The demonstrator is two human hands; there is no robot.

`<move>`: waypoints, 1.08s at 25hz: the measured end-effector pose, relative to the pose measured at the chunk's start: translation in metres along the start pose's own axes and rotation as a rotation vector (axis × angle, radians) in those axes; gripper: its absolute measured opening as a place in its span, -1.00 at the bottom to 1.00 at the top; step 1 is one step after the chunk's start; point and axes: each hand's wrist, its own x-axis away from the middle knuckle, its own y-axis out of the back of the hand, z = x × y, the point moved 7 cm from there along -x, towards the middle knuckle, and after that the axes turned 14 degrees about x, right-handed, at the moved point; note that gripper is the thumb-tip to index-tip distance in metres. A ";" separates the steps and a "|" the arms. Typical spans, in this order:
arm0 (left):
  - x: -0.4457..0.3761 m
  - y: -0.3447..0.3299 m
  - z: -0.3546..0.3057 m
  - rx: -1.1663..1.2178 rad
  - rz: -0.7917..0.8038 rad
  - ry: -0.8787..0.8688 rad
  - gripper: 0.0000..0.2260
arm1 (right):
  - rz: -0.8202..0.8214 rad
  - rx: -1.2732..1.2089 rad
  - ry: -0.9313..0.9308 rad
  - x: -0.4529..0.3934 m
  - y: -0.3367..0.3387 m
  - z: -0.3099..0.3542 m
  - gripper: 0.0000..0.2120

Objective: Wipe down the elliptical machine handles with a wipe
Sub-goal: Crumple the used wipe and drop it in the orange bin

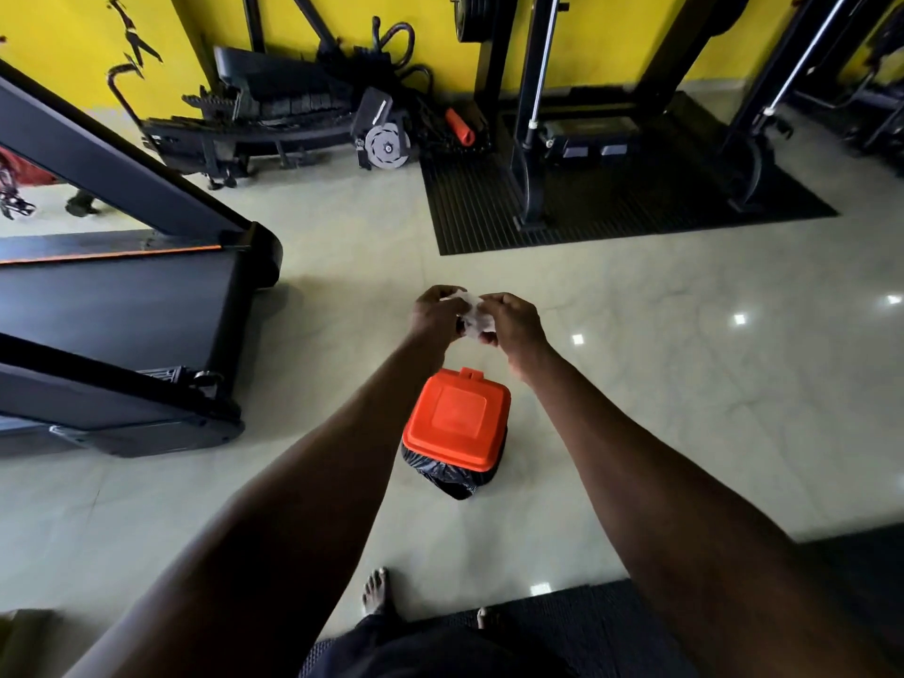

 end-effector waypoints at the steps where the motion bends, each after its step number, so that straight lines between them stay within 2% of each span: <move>1: -0.010 0.007 -0.004 0.012 0.009 0.010 -0.85 | -0.004 0.000 -0.007 -0.005 -0.009 0.005 -0.95; 12: -0.095 0.080 -0.038 0.081 0.096 0.086 -0.88 | -0.096 0.013 -0.064 -0.055 -0.103 0.037 -0.88; 21: -0.150 0.087 -0.039 0.036 0.075 0.086 -0.89 | -0.081 0.023 -0.060 -0.110 -0.118 0.025 -0.81; 27: -0.192 0.073 -0.038 -0.023 0.056 0.107 -0.82 | -0.057 -0.018 -0.097 -0.159 -0.112 0.020 -0.86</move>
